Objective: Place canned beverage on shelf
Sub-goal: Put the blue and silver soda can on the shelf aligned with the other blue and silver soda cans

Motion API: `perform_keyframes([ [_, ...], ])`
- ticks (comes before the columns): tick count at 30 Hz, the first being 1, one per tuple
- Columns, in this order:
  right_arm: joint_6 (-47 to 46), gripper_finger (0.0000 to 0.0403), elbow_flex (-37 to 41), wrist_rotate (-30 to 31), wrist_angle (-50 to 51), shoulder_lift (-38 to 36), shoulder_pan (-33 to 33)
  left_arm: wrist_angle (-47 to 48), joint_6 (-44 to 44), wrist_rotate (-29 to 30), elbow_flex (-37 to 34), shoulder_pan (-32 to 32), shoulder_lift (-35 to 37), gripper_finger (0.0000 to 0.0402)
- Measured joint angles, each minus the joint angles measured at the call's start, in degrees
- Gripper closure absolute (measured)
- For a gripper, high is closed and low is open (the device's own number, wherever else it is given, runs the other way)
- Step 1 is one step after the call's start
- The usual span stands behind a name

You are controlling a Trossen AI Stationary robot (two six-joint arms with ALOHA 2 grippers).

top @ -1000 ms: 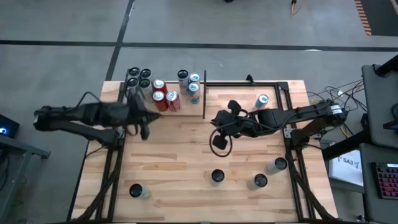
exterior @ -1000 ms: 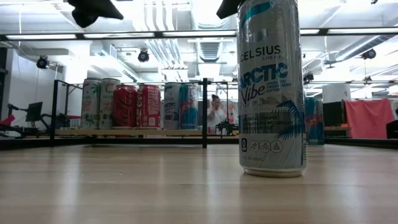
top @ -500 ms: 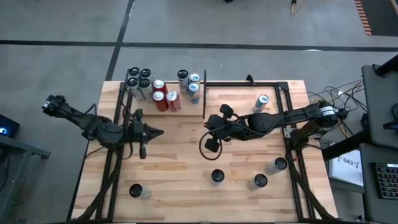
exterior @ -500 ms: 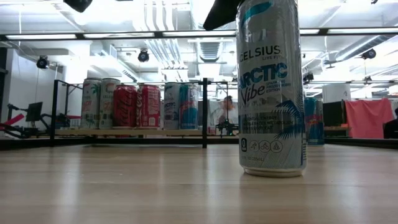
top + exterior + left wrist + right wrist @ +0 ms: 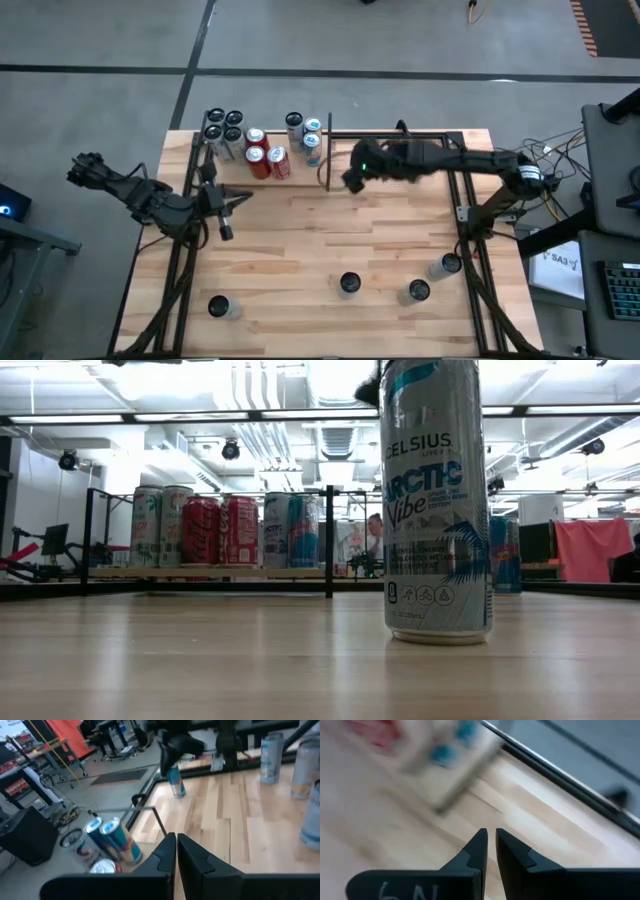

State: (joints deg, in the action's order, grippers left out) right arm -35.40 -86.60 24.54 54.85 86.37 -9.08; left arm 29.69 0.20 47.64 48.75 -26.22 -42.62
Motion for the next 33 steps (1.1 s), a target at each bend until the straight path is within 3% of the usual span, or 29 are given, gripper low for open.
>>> perform_keyframes([
  [3,-2.55,0.0374,-0.94,-1.99,9.64,0.0,-5.8,0.22,0.52,0.21,-2.42,0.0,0.77,0.0402],
  [8,-3.23,0.0374,-1.21,-5.56,19.74,-0.02,-14.56,0.46,2.84,8.0,-3.62,0.0,2.39,0.0402],
  [18,-1.22,0.0356,-1.21,-9.89,22.74,-0.02,-20.85,4.49,2.28,8.94,-3.67,0.07,7.0,0.0402],
  [22,-1.45,0.0305,-1.21,-12.01,23.05,-0.02,-20.98,4.82,1.81,8.92,-4.05,0.07,8.14,0.0402],
  [28,-2.12,0.0187,-1.21,-12.09,24.89,-0.02,-20.96,4.79,1.8,8.9,-4.54,0.07,8.6,0.0402],
  [33,0.5,0.0113,-1.19,-8.23,25.5,-0.02,-20.96,4.76,1.82,8.9,-4.54,0.07,8.64,0.0402],
])
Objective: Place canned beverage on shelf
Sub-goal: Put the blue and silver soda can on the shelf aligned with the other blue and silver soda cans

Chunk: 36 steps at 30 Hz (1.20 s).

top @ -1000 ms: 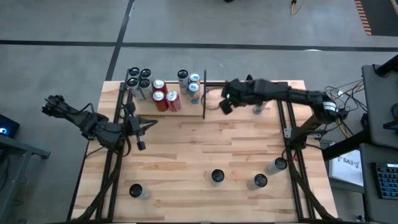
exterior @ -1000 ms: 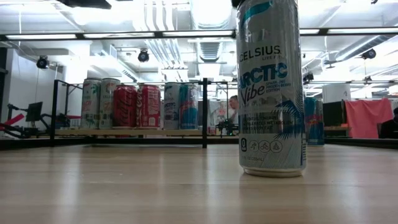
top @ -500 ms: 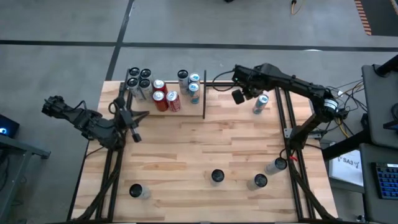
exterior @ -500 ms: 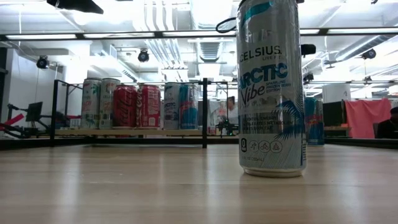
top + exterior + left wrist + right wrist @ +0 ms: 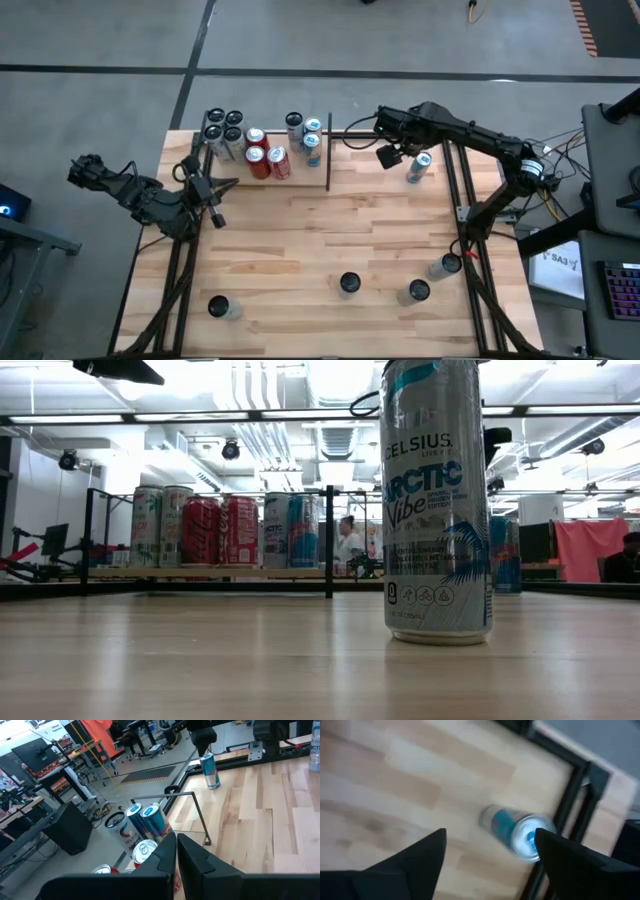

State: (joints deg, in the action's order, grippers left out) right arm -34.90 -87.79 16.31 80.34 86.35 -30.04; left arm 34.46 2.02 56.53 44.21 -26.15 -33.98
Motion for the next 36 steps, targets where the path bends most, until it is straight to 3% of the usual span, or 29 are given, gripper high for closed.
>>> perform_keyframes([
  [2,-0.05,0.0097,0.0,3.16,0.09,0.0,0.0,0.0,0.0,0.0,0.0,0.0,0.0,0.0402],
  [5,-1.01,0.0091,0.0,2.7,0.54,0.0,-0.83,0.0,-0.02,0.0,0.0,0.0,0.0,0.0402],
  [9,1.27,0.009,0.0,-0.85,1.32,0.02,-4.17,-0.04,-0.02,-0.02,0.0,0.0,-0.04,0.0402],
  [15,4.95,0.009,0.01,-11.02,1.39,0.02,-10.43,-0.07,-0.15,-0.04,0.0,0.0,-0.04,0.0402],
  [24,6.37,0.009,1.23,-11.78,1.63,0.02,-14.51,-0.05,-0.17,-0.07,0.0,0.0,-0.04,0.0402],
  [36,6.54,0.009,8.54,-11.65,-0.46,0.04,-14.64,-0.07,-0.2,-0.09,0.0,0.0,-0.04,0.0402],
])
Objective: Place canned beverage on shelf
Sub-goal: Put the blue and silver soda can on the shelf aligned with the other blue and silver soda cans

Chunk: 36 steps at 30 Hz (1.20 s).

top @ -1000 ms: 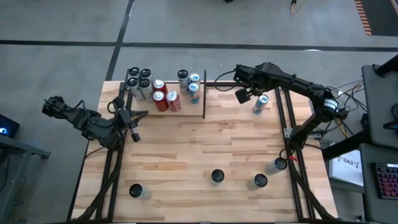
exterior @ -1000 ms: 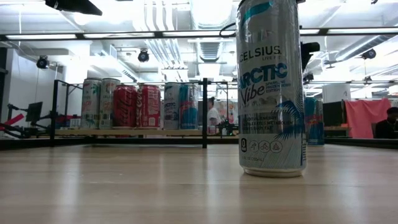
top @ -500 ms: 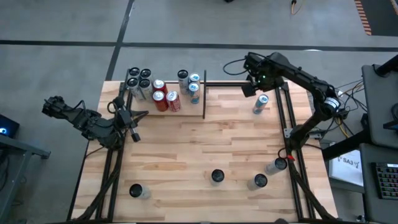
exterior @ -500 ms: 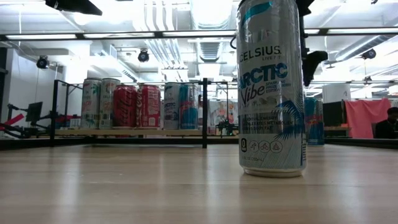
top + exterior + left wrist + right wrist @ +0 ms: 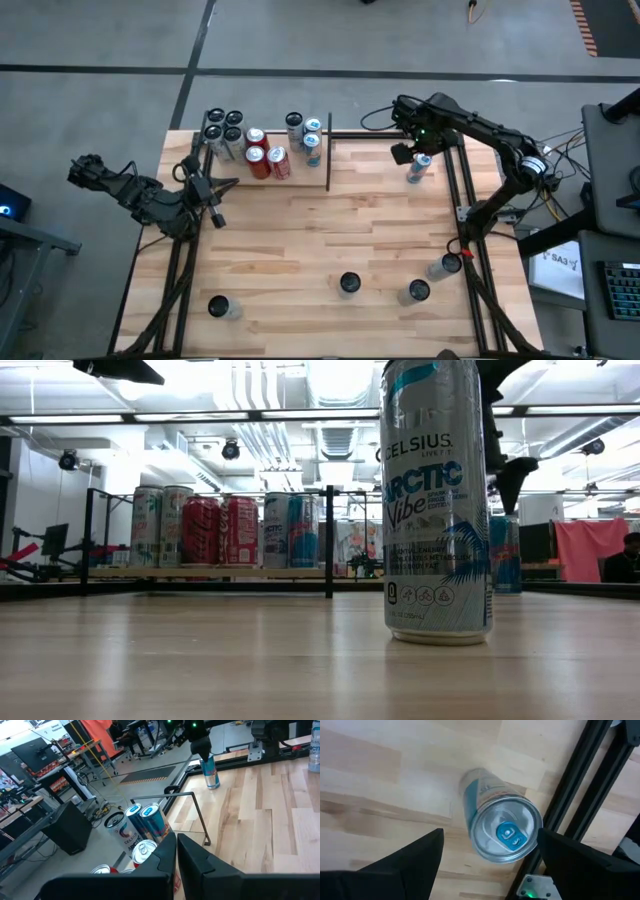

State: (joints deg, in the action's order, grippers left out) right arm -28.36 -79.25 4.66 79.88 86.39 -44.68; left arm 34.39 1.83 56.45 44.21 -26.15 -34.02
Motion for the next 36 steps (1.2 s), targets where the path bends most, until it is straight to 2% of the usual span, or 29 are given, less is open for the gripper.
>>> perform_keyframes([
  [8,-0.08,0.009,4.61,2.86,-2.82,-0.2,0.0,0.0,-0.02,0.0,0.0,-0.02,0.0,0.0402],
  [17,-0.07,0.009,5.15,5.3,-4.1,-0.11,0.0,0.0,-0.02,0.0,0.0,-0.02,-0.02,0.0402],
  [29,-0.48,0.009,2.37,2.92,-3.2,-0.07,0.3,0.0,-0.02,0.0,0.0,-0.02,-0.02,0.0402],
  [36,-1.04,0.009,-1.69,3.87,-1.72,-0.74,0.29,0.01,-0.01,0.0,0.0,-0.02,-0.02,0.0402],
])
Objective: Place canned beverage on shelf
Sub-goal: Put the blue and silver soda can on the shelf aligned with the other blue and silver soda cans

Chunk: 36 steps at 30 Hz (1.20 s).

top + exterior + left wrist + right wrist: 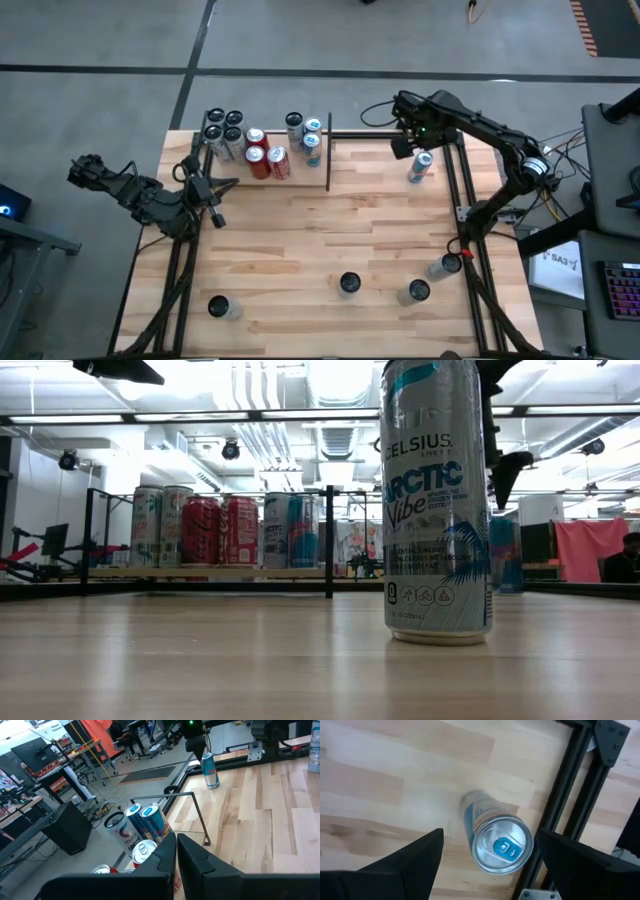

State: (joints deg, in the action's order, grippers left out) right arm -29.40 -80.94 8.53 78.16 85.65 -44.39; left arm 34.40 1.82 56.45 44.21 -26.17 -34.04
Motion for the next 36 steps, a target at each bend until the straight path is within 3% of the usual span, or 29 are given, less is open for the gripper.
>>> perform_keyframes([
  [5,-0.76,0.009,-2.39,2.5,2.58,-0.07,-0.2,0.01,0.01,0.0,0.0,0.0,0.0,0.0402],
  [10,-0.86,0.009,-2.08,-1.1,2.99,-0.09,-1.54,0.02,0.07,0.0,0.0,0.0,0.0,0.0402],
  [16,-0.73,0.009,-0.97,-1.28,2.9,-0.09,-1.74,0.02,0.07,-0.01,0.0,0.01,0.0,0.0402],
  [30,-0.55,0.009,8.94,-1.52,-4.43,-0.13,-1.63,-0.01,0.03,-0.02,0.0,0.02,0.0,0.0402],
  [33,-0.55,0.0104,10.72,-1.57,-5.31,-0.13,-1.61,-0.03,0.03,-0.02,0.0,0.0,0.0,0.0402],
  [36,-0.53,0.0144,11.5,-1.24,-5.99,-0.25,-1.21,-0.05,0.03,-0.03,0.0,0.0,0.0,0.0402],
])
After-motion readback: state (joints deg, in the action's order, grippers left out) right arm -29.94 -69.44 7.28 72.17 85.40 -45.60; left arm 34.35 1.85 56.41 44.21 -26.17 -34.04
